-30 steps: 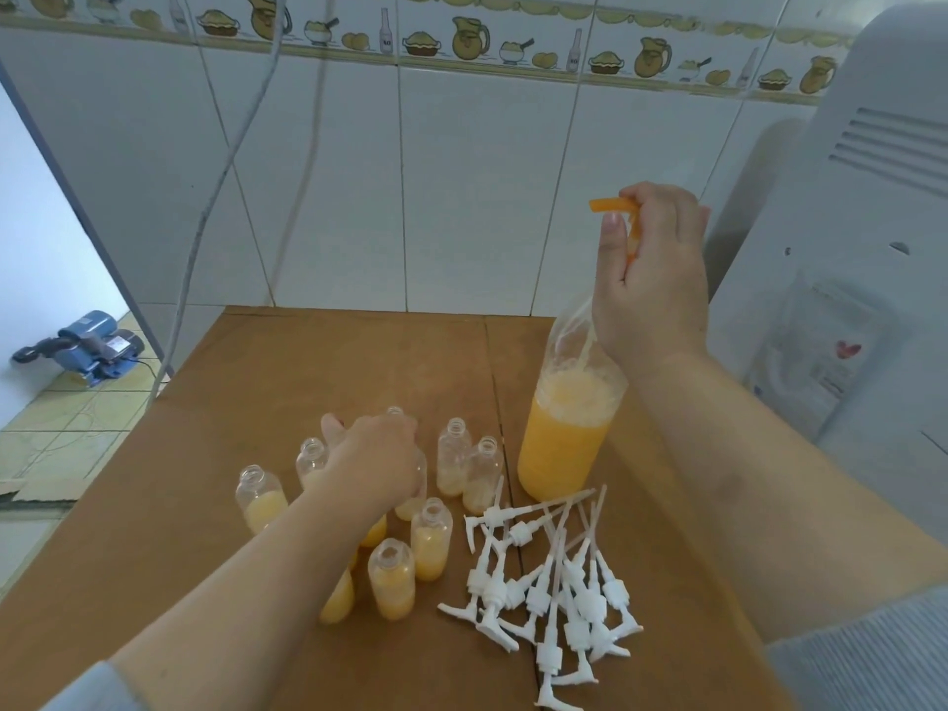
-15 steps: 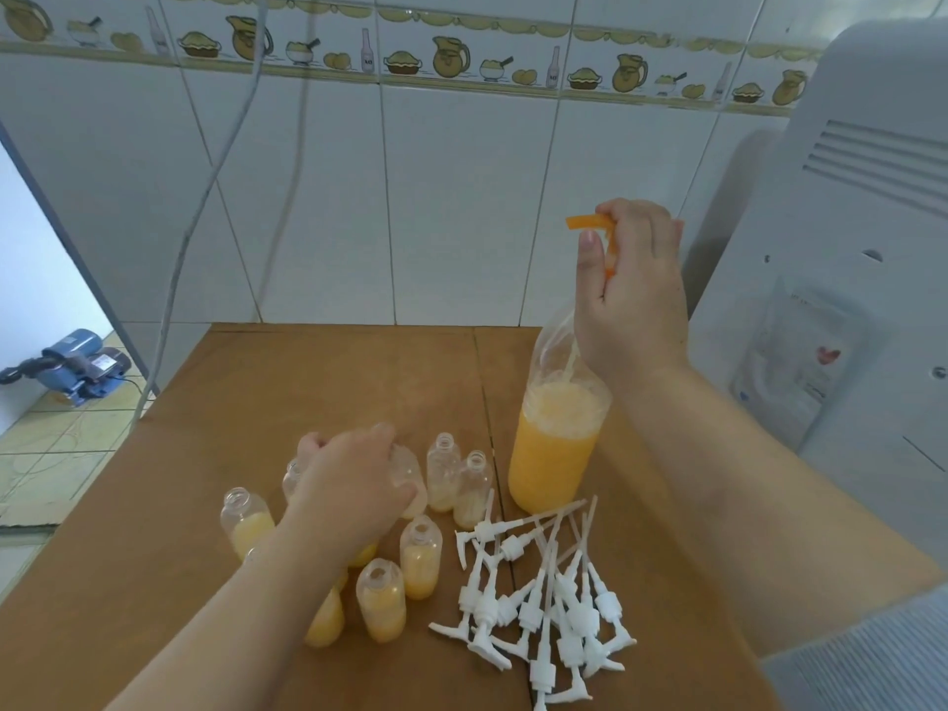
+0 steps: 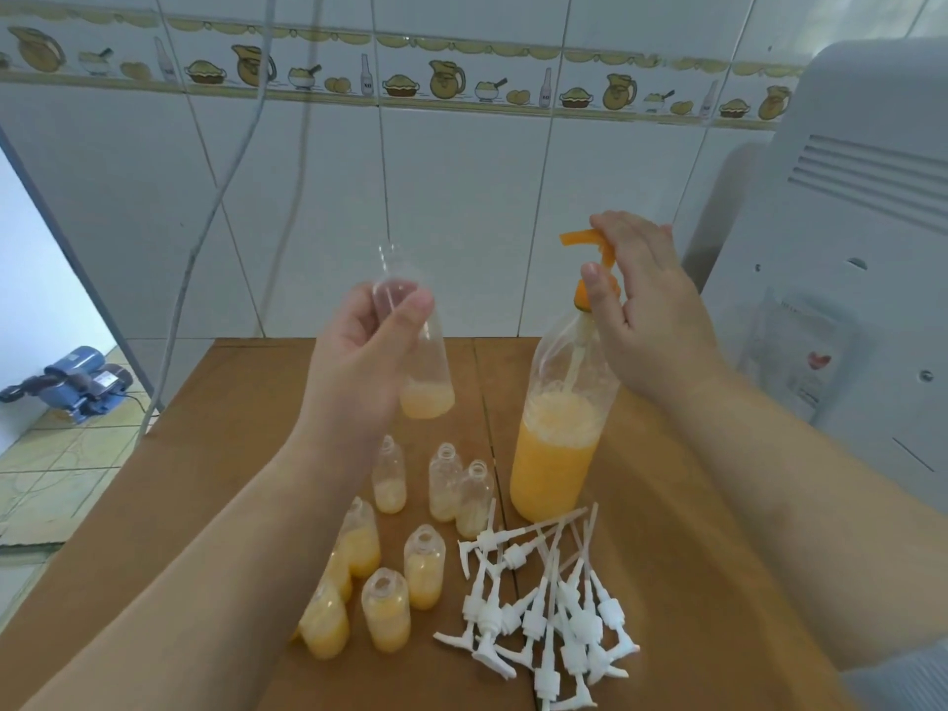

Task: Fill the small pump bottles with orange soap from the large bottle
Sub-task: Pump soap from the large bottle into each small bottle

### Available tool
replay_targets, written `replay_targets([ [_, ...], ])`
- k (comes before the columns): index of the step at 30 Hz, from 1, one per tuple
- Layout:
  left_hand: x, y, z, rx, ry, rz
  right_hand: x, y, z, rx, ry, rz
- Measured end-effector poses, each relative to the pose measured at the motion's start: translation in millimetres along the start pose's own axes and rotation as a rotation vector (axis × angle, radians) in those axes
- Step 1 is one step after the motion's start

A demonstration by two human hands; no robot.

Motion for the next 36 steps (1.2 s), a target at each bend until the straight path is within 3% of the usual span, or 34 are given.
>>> replay_targets([
  [4,16.6,1.0,16.5,0.082,-0.064,0.107,-2.7,0.9,2.8,0.013,0.015,0.038],
  [8,29.1,-7.2,29.1,0.504,-0.214,0.203,-1.9,-1.7,8.7,0.054,0.061,0.058],
  [11,32.2,-10.3,36.8,0.631,-0.261,0.255,-0.3,-3.4,12.7,0.076,0.081,0.053],
  [24,44.4,2.6,62.1,0.663,-0.262,0.371,-1.0,-3.0,15.0,0.108,0.126,0.049],
  [32,48.3,7.0,62.0,0.825,-0.304,0.573,7.0,7.7,17.3,0.089,0.156,0.046],
  [36,48.2,6.0,61.8,0.723,-0.300,0.509,6.7,5.6,22.3,0.110,0.181,0.023],
])
Point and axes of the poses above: each hand's wrist, its own x-axis towards the middle knuckle, its own z-axis out of the palm, y = z × x, the point moved 1 cm from there along x, towards the middle knuckle, and after that the axes turned 11 degrees about y, right-handed, at the moved point
